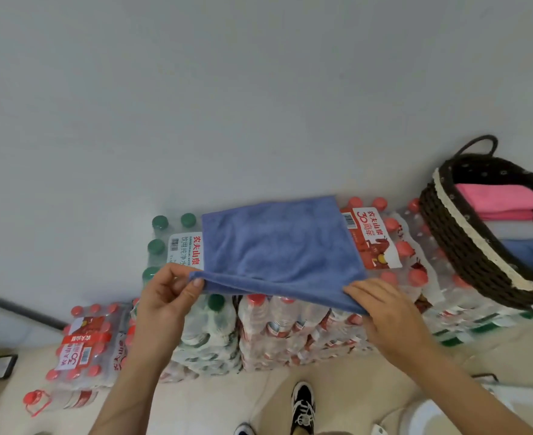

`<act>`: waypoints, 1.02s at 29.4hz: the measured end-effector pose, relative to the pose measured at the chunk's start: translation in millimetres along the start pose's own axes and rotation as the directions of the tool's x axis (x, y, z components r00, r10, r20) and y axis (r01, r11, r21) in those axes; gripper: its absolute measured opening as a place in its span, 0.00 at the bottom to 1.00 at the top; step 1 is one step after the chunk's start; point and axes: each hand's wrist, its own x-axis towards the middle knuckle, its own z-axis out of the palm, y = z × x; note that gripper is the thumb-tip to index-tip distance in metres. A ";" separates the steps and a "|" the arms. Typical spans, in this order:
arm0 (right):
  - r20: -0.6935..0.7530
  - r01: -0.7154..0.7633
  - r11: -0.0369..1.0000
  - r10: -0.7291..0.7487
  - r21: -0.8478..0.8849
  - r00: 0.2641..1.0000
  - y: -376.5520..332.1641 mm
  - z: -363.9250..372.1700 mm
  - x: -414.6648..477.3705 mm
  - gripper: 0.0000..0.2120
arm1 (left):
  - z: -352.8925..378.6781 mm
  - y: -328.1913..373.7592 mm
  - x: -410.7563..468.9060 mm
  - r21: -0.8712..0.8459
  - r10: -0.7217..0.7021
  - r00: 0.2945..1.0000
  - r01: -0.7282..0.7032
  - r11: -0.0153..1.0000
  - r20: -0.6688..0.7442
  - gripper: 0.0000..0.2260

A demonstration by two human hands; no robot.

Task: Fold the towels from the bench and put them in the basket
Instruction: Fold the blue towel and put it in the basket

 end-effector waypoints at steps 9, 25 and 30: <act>0.365 -0.340 0.883 0.215 0.323 0.906 32.7 -49.6 -2.6 0.14 | -7.1 -18.9 -20.7 0.124 -0.077 0.990 0.063 0.990 0.118 0.04; 0.126 -0.522 0.608 0.572 0.598 0.810 28.1 -23.7 95.4 0.11 | 30.9 -14.6 34.2 0.463 0.110 0.963 0.017 0.886 -0.246 0.03; 0.038 -0.545 0.743 0.578 0.388 0.815 28.2 3.8 128.4 0.10 | 39.0 -28.9 73.7 0.615 0.038 0.962 0.141 0.776 -0.269 0.04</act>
